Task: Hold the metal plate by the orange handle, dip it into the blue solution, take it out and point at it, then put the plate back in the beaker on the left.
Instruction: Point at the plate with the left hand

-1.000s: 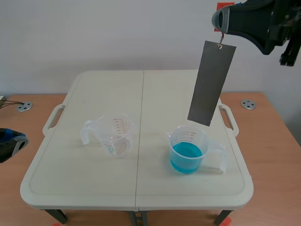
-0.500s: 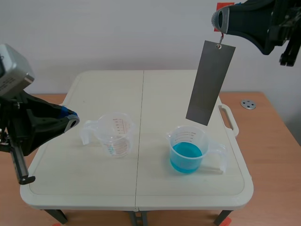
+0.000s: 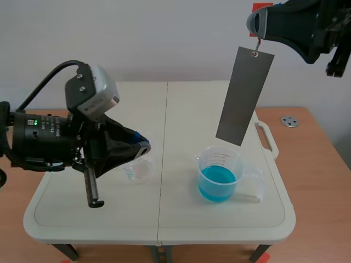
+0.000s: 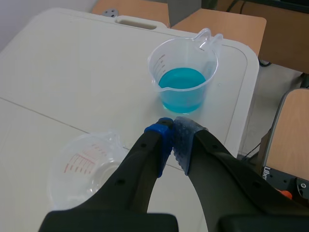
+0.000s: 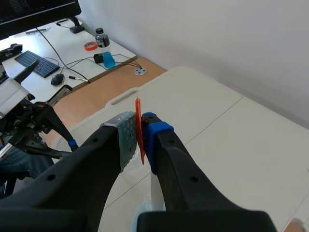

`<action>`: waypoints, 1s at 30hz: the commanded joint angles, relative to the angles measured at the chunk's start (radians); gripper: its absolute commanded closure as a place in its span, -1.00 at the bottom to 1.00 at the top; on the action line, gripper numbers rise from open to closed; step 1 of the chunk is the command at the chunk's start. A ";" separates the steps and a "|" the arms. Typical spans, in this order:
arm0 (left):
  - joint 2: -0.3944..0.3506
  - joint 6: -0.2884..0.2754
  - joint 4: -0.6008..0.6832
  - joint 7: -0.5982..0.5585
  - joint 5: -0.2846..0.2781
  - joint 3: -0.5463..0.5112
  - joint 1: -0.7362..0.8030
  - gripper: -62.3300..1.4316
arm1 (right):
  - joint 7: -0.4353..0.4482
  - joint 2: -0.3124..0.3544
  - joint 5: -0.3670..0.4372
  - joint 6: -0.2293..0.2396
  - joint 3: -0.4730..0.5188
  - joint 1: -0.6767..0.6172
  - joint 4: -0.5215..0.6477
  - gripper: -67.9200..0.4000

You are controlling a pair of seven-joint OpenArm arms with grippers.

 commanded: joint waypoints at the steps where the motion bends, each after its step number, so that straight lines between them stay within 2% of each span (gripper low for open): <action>1: 0.029 -0.002 -0.010 -0.014 -0.006 0.010 -0.032 0.87 | 0.019 0.013 0.020 0.012 0.003 0.014 0.018 0.96; 5: 0.086 -0.002 -0.063 -0.014 0.000 0.061 -0.099 0.87 | 0.019 0.013 0.020 0.012 0.003 0.014 0.018 0.96; 13: 0.193 -0.002 -0.167 -0.015 0.101 0.136 -0.173 0.87 | 0.019 0.013 0.020 0.012 0.003 0.014 0.018 0.96; 17: 0.237 -0.002 -0.214 -0.015 0.130 0.156 -0.198 0.87 | 0.019 0.013 0.018 0.012 0.003 0.014 0.018 0.96; 22: 0.269 -0.002 -0.235 -0.026 0.153 0.160 -0.214 0.87 | 0.019 0.013 0.016 0.012 0.003 0.014 0.018 0.96; 30: 0.288 0.002 -0.236 -0.026 0.155 0.161 -0.221 0.87 | 0.019 0.013 0.016 0.012 0.002 0.014 0.018 0.96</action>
